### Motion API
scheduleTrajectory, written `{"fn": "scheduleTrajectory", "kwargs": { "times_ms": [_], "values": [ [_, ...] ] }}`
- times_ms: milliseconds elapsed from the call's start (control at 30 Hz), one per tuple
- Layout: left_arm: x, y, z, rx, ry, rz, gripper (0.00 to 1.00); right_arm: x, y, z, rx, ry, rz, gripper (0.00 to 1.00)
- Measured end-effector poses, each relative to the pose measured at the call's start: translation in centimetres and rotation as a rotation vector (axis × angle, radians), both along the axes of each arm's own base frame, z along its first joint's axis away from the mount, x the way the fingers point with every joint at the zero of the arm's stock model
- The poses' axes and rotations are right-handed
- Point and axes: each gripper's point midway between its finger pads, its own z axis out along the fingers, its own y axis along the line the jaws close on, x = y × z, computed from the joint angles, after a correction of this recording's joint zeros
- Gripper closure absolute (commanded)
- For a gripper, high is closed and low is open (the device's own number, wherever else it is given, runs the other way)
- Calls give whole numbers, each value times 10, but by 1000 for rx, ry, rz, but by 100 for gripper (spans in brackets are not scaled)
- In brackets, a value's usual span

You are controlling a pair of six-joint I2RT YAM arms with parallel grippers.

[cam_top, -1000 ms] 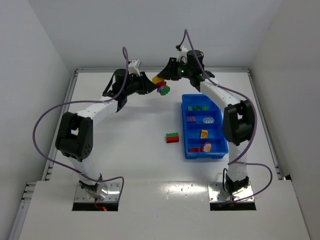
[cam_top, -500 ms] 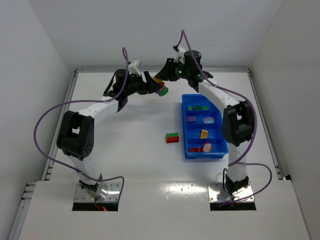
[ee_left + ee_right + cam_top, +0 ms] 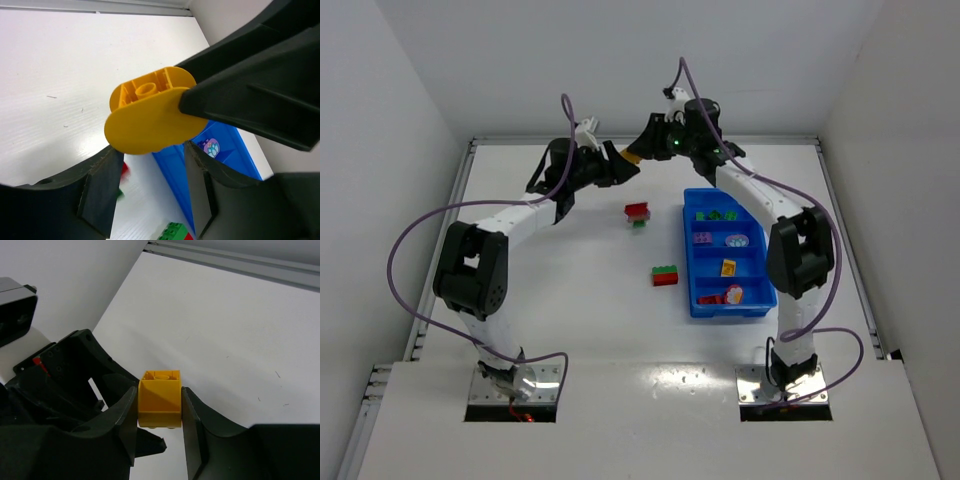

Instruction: Sort the legos into containers by color

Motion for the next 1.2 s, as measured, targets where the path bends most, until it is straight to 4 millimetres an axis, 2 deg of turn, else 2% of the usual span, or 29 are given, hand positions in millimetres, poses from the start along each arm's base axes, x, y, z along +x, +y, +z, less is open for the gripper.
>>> {"fn": "scheduleTrajectory", "kwargs": {
  "times_ms": [100, 133, 167, 267, 333, 433, 467, 633, 733, 800, 867, 900, 933, 1067, 1133, 1200],
  "values": [
    [1, 0, 1, -2, 0, 5, 51, -4, 2, 4, -2, -9, -1, 100],
    [1, 0, 1, -4, 0, 5, 58, -4, 2, 5, -2, -11, -3, 100],
    [1, 1, 0, -3, 3, 8, 61, -3, 2, 6, -1, -15, -5, 100],
    [2, 3, -2, 0, 6, 17, 66, -3, 1, 6, -2, -16, -9, 100],
    [3, 5, -2, -2, 7, 21, 66, -3, 1, 6, -3, -16, -12, 100],
    [0, 7, -7, 4, 10, 22, 40, -3, 0, 4, -7, -11, -14, 100],
    [-1, 8, -11, 11, 16, 26, 29, -4, 0, 3, -10, -8, -13, 100],
    [-8, 29, -30, 64, 76, 91, 24, -7, -15, -9, -103, -36, -10, 100],
    [-10, 44, -33, 101, 88, 132, 21, -32, -44, -21, -205, -39, 2, 100],
    [-10, 54, -33, 135, 86, 161, 16, -58, -71, -23, -277, -54, 10, 100],
    [-12, 63, -36, 169, 98, 182, 10, -89, -99, -18, -351, -82, 22, 100],
    [-13, 67, -39, 186, 109, 188, 2, -102, -110, -13, -380, -99, 25, 100],
    [-14, 71, -43, 207, 120, 191, 1, -117, -122, -7, -413, -116, 34, 100],
    [-17, 78, -48, 271, 151, 182, 1, -162, -145, 10, -517, -169, 101, 100],
    [-14, 77, -43, 294, 146, 159, 0, -179, -154, 3, -570, -160, 146, 100],
    [-9, 74, -39, 312, 134, 135, 0, -195, -162, -14, -628, -117, 202, 100]
  ]
}}
